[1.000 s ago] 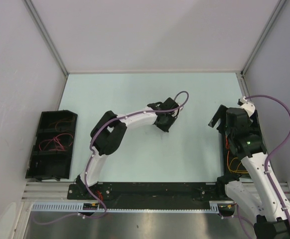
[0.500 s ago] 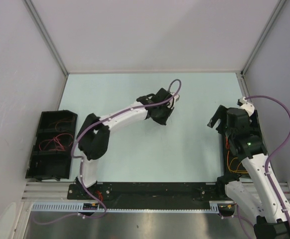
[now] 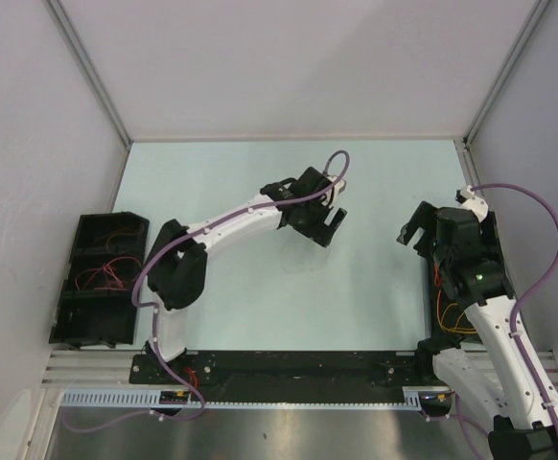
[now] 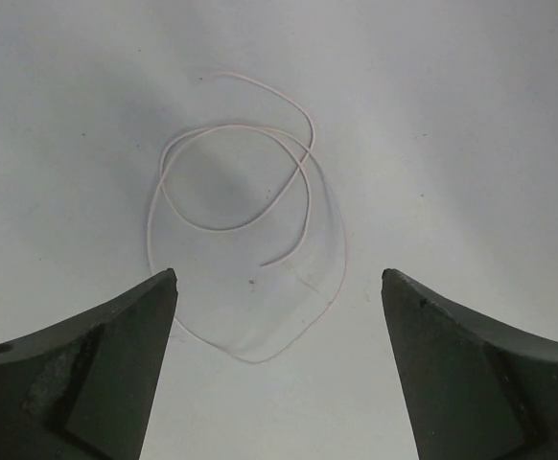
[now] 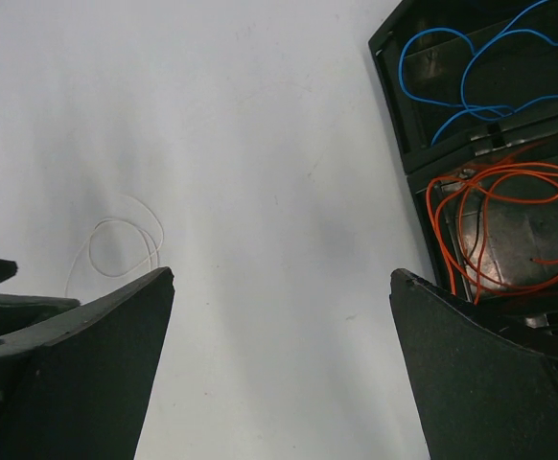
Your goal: Untangle the cables
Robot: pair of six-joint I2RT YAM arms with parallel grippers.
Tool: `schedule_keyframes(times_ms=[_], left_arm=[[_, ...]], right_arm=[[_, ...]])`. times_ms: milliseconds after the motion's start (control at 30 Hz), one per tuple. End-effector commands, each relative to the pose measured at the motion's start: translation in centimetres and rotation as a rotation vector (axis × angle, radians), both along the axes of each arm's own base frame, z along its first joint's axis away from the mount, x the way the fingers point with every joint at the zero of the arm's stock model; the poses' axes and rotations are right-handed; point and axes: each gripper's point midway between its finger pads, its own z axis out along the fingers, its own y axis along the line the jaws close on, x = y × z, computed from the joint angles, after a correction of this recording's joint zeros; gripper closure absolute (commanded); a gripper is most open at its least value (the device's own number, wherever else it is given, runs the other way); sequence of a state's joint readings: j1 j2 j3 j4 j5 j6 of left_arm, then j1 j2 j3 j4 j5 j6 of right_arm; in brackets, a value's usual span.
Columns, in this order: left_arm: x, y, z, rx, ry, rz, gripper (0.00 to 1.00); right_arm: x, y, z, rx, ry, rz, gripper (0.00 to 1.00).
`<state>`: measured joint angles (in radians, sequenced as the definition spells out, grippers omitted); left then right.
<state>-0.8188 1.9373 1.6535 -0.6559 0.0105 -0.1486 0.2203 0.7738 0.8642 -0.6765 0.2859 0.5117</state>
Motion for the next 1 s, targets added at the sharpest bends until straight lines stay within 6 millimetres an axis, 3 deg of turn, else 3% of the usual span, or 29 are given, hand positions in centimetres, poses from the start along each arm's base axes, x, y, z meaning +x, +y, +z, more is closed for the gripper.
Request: schedule_keyframes(times_ms=[0,167,300,433,600,967], left_arm=[[0.9,-1.8,-0.6,-0.022,-0.029,-0.019,0.09],[0.6,-4.5,-1.7,-0.03,-0.051,-0.066,0.14],[1.5,-5.4,-3.5,-0.009,-0.064,-0.025,0.23],[2.1,-5.6,-5.3,-0.004,-0.055,0.051,0.3],[3.0,-5.4,-6.2,0.003,-0.071,0.114,0.37],[2.9,-5.4,-9.3,0.028,-0.056,0.105,0.53]], right_arm=[[0.1,-0.2,0.5,-0.006,-0.021,-0.005,0.0],[0.3,-0.2,0.1,-0.005,-0.012,-0.004,0.0],[0.3,-0.1,-0.1,-0.005,-0.011,-0.002,0.0],[0.4,-0.2,-0.4,-0.012,-0.008,0.0,0.0],[0.6,0.0,-0.7,-0.012,-0.002,0.007,0.0],[0.6,0.0,-0.8,-0.019,0.0,0.018,0.0]])
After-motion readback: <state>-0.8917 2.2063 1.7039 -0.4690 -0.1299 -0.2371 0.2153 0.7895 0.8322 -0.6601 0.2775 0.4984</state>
